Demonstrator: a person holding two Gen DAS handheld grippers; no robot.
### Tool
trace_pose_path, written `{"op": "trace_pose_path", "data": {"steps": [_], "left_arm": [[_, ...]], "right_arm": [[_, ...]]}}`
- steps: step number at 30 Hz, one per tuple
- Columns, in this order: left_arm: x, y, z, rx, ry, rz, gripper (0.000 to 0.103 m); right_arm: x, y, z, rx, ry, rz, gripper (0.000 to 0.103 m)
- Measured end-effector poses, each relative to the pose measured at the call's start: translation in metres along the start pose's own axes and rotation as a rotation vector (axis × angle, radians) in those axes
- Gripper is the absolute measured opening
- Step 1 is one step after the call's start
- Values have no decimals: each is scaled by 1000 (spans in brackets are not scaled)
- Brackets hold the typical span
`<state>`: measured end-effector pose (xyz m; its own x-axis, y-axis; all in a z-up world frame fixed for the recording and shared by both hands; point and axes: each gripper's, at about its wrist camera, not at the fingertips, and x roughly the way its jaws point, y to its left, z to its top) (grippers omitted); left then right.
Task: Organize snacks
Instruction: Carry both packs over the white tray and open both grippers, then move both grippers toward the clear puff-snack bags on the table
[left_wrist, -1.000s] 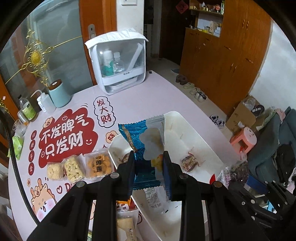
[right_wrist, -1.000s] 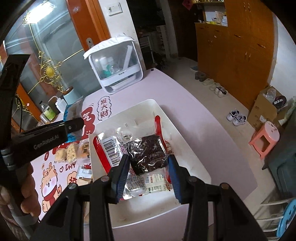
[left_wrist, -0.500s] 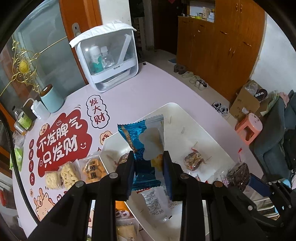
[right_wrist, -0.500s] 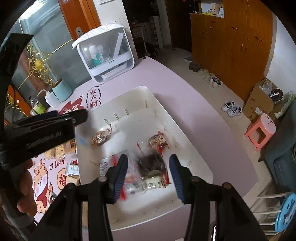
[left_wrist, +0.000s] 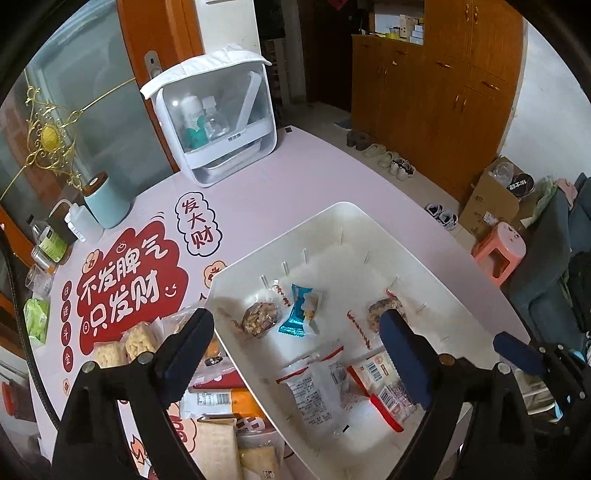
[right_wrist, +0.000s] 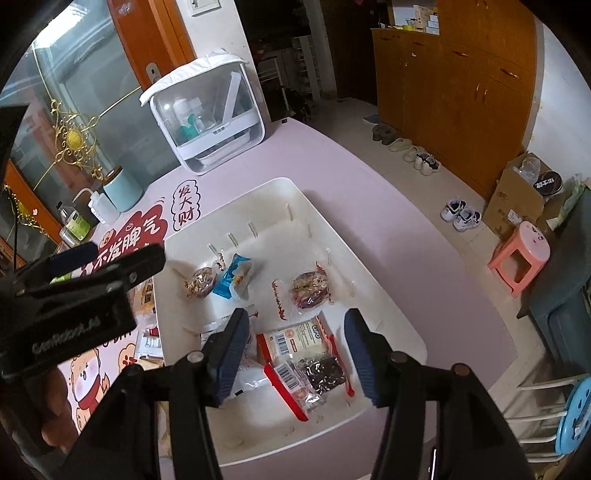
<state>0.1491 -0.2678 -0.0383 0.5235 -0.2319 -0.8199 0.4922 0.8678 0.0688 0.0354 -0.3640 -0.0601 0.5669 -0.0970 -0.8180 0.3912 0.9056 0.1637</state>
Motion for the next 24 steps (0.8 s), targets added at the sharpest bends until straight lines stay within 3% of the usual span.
{"op": "trace_pose_path", "data": {"steps": [12, 24], "left_arm": [[-19, 18, -17, -14, -5, -2, 91], [-42, 63, -43, -44, -9, 8, 91]], "right_arm": [[-7, 15, 1, 4, -11, -6, 54], [-15, 60, -10, -18, -11, -10, 54]]}}
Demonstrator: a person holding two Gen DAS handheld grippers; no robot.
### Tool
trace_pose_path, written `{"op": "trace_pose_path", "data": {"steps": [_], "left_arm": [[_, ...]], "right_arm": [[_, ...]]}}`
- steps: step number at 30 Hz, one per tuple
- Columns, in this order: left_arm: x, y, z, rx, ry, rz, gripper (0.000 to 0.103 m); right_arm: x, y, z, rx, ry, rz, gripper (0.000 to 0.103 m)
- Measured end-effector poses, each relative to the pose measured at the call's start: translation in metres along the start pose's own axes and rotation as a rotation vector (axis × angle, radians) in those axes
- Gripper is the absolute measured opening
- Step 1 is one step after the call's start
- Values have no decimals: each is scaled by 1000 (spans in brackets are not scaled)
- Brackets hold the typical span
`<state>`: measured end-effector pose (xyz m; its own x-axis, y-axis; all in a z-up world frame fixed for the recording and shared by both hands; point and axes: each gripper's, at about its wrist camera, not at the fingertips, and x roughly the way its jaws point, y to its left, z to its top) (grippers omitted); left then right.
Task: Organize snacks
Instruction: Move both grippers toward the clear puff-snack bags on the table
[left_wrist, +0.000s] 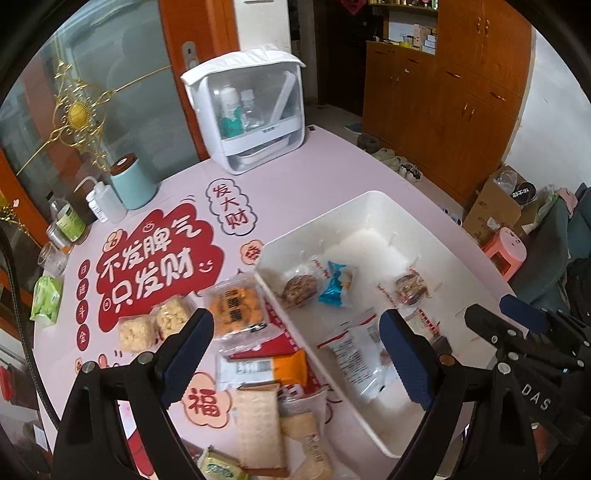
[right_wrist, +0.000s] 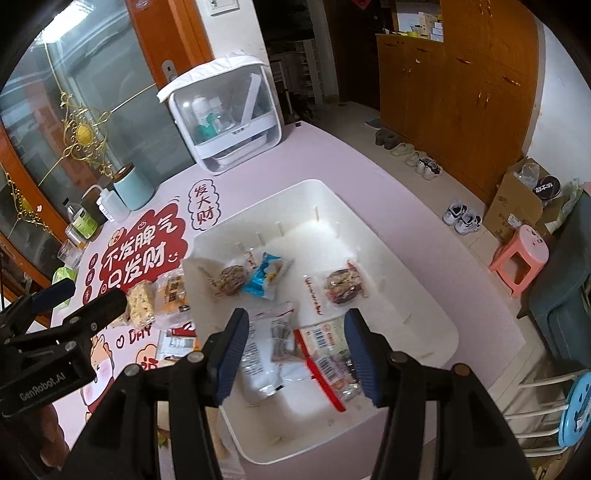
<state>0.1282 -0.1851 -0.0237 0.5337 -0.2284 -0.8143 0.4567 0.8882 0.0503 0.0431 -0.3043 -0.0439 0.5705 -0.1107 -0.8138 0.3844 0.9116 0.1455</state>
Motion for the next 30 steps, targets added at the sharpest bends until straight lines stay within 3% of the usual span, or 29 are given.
{"op": "trace_pose_path", "data": {"steps": [12, 23, 27, 30], "left_arm": [[-9, 93, -27, -88, 7, 43, 91], [-9, 224, -66, -219, 40, 125, 91], [-4, 260, -74, -225, 49, 145, 91], [3, 279, -75, -170, 35, 115, 91]], "right_arm": [[6, 84, -16, -83, 37, 11, 54], [40, 179, -20, -188, 69, 86, 54], [63, 209, -13, -236, 90, 142, 54], [88, 233, -9, -290, 121, 187, 55]]}}
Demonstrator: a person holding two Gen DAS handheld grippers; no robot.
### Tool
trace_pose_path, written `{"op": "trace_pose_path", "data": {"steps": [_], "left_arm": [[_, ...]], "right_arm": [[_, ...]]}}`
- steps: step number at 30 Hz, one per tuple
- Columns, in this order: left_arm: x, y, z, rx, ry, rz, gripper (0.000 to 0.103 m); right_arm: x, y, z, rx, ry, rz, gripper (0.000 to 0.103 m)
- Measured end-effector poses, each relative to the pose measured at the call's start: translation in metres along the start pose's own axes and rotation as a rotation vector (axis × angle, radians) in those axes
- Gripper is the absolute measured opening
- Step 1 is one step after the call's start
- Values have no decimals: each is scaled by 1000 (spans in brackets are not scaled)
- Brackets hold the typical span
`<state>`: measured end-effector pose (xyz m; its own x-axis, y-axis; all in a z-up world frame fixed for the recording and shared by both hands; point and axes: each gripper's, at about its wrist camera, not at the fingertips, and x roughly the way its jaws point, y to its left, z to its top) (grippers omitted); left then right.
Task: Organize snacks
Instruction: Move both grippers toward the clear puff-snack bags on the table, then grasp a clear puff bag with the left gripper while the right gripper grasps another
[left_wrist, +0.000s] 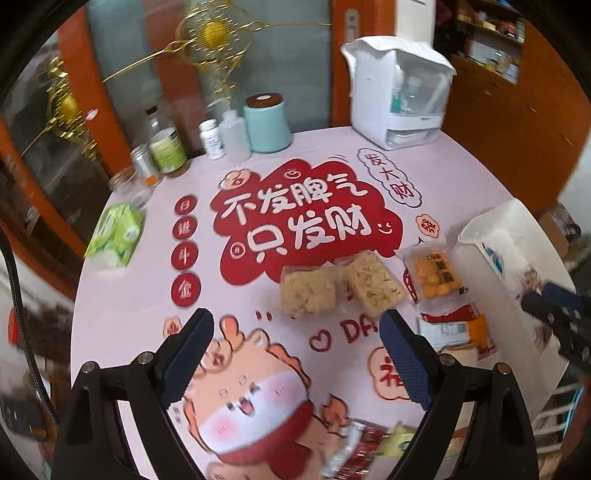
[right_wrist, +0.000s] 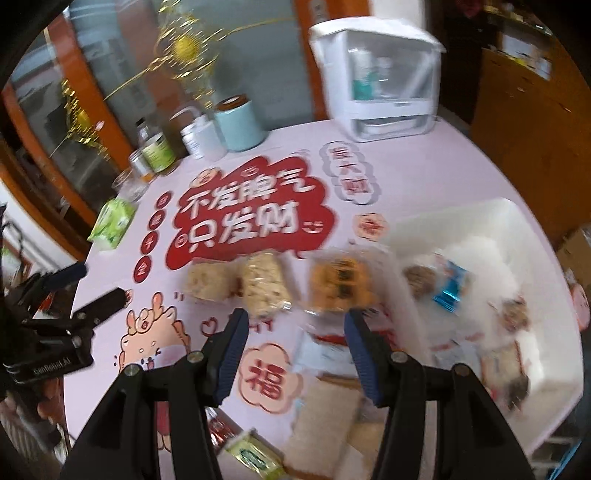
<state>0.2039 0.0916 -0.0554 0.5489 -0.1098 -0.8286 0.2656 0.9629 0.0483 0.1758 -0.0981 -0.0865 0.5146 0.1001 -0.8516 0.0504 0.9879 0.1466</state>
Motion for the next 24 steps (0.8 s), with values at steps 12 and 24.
{"op": "trace_pose_path", "data": {"steps": [12, 24], "left_arm": [[87, -13, 9, 526, 37, -117, 91], [171, -38, 5, 860, 162, -240, 91]], "right_arm": [[127, 24, 20, -135, 179, 19, 65], [180, 29, 19, -152, 282, 29, 65]]}}
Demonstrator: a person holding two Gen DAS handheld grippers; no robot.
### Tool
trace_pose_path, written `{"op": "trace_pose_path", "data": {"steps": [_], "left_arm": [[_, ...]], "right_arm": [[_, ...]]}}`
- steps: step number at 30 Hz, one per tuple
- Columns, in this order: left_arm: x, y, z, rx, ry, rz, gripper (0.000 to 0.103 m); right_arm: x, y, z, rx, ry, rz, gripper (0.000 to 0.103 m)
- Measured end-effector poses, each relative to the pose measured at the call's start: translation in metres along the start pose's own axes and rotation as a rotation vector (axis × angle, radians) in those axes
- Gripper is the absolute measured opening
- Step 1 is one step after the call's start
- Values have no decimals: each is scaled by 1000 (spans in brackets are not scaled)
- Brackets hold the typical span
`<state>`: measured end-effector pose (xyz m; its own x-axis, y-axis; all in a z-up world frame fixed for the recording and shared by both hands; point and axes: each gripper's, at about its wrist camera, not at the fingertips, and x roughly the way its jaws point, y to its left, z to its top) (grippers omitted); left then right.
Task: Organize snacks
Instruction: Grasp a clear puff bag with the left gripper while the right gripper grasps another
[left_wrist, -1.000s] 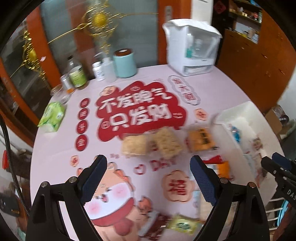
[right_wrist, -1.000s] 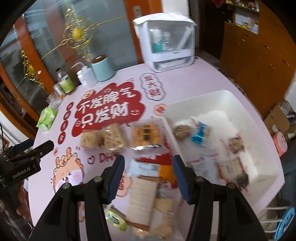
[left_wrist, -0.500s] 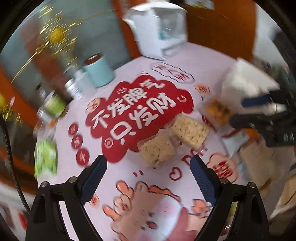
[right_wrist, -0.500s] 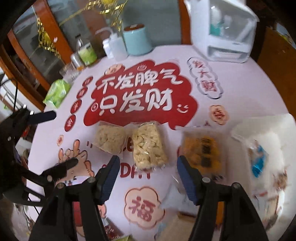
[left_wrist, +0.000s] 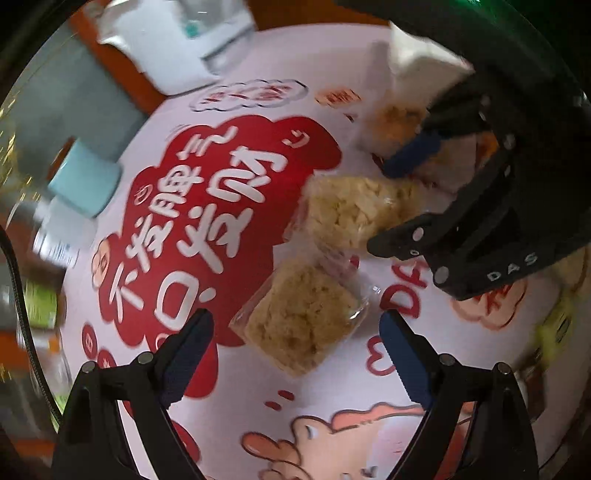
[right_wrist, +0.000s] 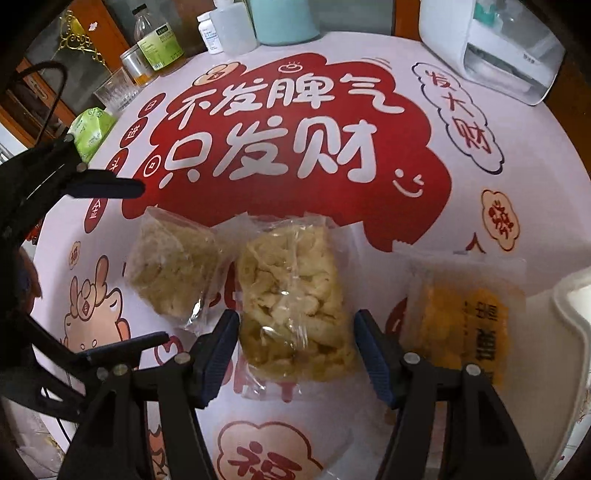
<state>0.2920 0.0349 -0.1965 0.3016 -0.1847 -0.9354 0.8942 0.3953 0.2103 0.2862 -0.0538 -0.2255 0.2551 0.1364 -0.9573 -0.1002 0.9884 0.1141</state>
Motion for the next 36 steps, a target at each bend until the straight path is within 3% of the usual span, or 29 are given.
{"op": "trace_pose_path", "data": {"steps": [5, 14, 18, 22, 28, 36], "left_arm": [[18, 2, 4, 62, 29, -5, 91], [44, 15, 11, 32, 88, -84, 89], [41, 14, 7, -6, 88, -103, 65], [36, 15, -2, -85, 140, 8, 62], [8, 13, -19, -217, 136, 45, 61], [-70, -4, -42, -469, 101, 88, 61]], "right_arm": [[2, 2, 1, -15, -5, -3, 65], [2, 2, 0, -24, -29, -11, 62], [-2, 6, -6, -32, -38, -24, 61], [-12, 13, -10, -23, -52, -8, 61], [-52, 24, -31, -3, -108, 18, 61], [-130, 35, -87, 33, -206, 48, 61]]}}
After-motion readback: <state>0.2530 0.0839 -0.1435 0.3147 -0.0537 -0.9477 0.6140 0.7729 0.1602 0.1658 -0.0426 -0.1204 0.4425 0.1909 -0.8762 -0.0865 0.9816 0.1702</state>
